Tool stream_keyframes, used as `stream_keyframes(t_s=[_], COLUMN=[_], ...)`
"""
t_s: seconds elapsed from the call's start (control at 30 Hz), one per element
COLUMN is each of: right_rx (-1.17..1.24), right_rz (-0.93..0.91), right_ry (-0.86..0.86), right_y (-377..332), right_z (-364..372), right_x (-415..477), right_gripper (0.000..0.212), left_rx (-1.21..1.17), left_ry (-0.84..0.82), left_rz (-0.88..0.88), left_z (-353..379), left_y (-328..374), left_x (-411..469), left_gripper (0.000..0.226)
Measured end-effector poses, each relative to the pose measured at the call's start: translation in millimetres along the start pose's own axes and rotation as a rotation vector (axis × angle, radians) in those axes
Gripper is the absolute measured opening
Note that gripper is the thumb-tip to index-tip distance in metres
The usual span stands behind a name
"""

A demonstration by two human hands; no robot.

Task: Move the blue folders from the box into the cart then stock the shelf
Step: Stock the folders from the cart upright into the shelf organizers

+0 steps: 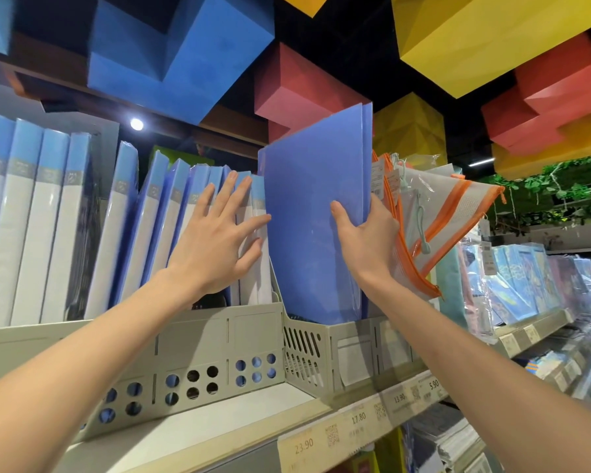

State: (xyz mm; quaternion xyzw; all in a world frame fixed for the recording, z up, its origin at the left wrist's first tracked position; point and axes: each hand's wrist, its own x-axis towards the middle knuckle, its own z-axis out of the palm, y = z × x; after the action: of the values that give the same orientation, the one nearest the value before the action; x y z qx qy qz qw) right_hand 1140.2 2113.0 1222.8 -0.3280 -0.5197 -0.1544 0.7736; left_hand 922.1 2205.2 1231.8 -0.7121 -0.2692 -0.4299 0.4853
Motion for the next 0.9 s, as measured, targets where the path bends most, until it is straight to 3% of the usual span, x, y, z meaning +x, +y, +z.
stream_keyframes(t_s=[0.2,0.53,0.9], right_rx=[-0.043,0.051,-0.042], right_rz=[-0.063,0.136,-0.085], right_ry=[-0.018,0.038,-0.023], right_y=[-3.4,12.2,-4.3], right_z=[7.0,-2.5,9.4], right_x=[-1.0,11.4,-2.1], right_gripper=[0.021,0.024,0.013], left_rx=[-0.004,-0.003,-0.040], left_ry=[0.002,-0.006,-0.024], left_rz=[0.003,0.003,-0.016], left_z=[1.8,3.4,-4.0], left_y=[1.7,4.2,6.8], left_x=[0.6,1.8,0.3], left_gripper=[0.056,0.055,0.053])
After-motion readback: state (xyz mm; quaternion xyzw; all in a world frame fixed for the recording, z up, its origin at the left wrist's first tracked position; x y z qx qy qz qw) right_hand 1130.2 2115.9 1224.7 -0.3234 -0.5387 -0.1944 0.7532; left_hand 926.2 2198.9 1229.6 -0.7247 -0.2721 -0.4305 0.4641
